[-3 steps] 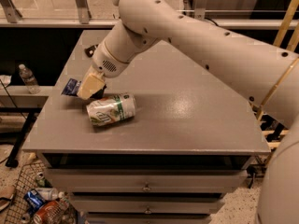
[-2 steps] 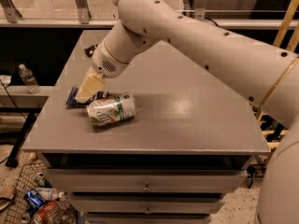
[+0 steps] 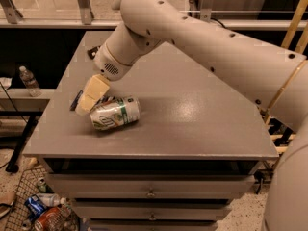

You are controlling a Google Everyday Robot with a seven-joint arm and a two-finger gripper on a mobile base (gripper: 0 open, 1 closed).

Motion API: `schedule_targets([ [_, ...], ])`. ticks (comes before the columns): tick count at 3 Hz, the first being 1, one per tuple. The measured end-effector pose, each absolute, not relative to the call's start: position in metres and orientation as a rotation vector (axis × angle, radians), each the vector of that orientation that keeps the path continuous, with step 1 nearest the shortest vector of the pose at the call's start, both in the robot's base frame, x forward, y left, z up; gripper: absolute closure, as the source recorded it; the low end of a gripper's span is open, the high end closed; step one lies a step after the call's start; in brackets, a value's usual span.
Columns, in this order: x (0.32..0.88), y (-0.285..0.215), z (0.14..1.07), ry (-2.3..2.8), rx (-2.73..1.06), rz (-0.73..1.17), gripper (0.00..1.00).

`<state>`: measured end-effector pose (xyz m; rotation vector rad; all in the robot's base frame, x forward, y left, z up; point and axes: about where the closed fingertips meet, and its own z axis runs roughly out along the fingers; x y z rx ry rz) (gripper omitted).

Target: Move rxbar blueberry near 7up can

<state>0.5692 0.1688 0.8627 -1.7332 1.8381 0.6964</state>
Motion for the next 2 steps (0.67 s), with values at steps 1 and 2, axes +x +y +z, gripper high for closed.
schedule_targets([
  [1, 0.565, 0.148, 0.878, 1.842, -1.699, 0.652, 0.0],
  [2, 0.55, 0.107, 0.899, 1.86, -1.626, 0.604, 0.0],
])
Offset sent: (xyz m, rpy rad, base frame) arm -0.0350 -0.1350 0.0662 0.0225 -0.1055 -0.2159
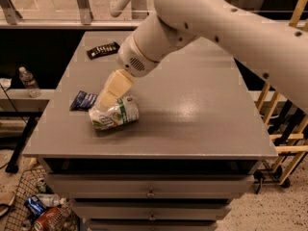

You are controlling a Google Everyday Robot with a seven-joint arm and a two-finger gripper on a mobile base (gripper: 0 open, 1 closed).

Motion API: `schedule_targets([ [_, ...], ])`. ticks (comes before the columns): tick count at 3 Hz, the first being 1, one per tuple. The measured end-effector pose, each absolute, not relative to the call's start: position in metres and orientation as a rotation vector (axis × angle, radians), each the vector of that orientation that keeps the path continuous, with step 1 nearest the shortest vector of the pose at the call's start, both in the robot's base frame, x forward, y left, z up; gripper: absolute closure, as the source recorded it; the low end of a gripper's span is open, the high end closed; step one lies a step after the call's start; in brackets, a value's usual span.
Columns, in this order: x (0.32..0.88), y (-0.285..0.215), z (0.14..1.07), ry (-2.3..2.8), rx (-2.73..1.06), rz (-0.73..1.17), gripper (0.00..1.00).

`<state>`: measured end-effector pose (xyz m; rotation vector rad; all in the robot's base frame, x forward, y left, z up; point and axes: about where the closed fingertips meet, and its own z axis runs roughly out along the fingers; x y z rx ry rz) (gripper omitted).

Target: Move rxbar blueberry near 7up can

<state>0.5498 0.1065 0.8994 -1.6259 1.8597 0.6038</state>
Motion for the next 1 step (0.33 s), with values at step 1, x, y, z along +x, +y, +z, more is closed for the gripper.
schedule_targets([
  [1, 0.5354, 0.0321, 0.8923, 1.91, -1.49, 0.609, 0.0],
])
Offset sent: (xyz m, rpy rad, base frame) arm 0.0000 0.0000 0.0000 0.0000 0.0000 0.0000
